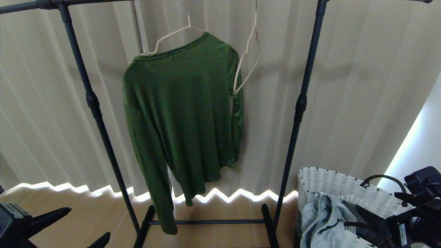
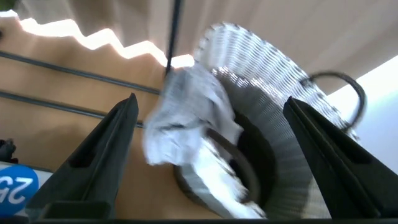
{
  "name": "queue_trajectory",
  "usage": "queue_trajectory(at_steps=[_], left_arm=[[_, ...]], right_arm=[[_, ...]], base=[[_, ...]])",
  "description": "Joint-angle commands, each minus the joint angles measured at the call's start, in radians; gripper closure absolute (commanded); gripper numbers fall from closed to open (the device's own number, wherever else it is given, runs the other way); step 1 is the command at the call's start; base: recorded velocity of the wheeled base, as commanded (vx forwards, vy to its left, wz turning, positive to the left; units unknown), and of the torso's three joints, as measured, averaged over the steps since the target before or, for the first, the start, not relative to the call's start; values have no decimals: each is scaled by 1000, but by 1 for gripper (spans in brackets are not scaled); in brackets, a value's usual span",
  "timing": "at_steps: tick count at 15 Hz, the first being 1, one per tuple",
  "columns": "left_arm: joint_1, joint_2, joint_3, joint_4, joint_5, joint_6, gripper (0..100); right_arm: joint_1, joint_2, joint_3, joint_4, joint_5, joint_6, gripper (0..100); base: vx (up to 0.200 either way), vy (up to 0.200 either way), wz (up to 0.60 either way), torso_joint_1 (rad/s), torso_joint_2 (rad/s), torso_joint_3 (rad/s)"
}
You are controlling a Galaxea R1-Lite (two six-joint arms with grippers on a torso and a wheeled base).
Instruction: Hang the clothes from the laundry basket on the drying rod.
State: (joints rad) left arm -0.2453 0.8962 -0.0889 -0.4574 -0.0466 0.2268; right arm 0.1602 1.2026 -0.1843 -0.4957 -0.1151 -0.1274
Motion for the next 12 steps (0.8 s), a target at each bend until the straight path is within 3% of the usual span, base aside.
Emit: queue_trajectory(at_steps=[1, 9, 12], left_arm=[[0, 1, 0, 0, 1, 0, 0], [-9, 18, -15, 0, 2, -9, 0], [-9, 18, -14, 0, 2, -9, 0]], right_arm=[[2, 0, 3, -1, 0, -11, 0], [1, 5, -1, -1, 0, -86, 0], [-1, 6, -4, 14, 0, -124, 0]], base=[[0, 0, 0, 0, 0, 0], [0, 0, 0, 0, 0, 0], [200, 0, 0, 1, 4, 2]])
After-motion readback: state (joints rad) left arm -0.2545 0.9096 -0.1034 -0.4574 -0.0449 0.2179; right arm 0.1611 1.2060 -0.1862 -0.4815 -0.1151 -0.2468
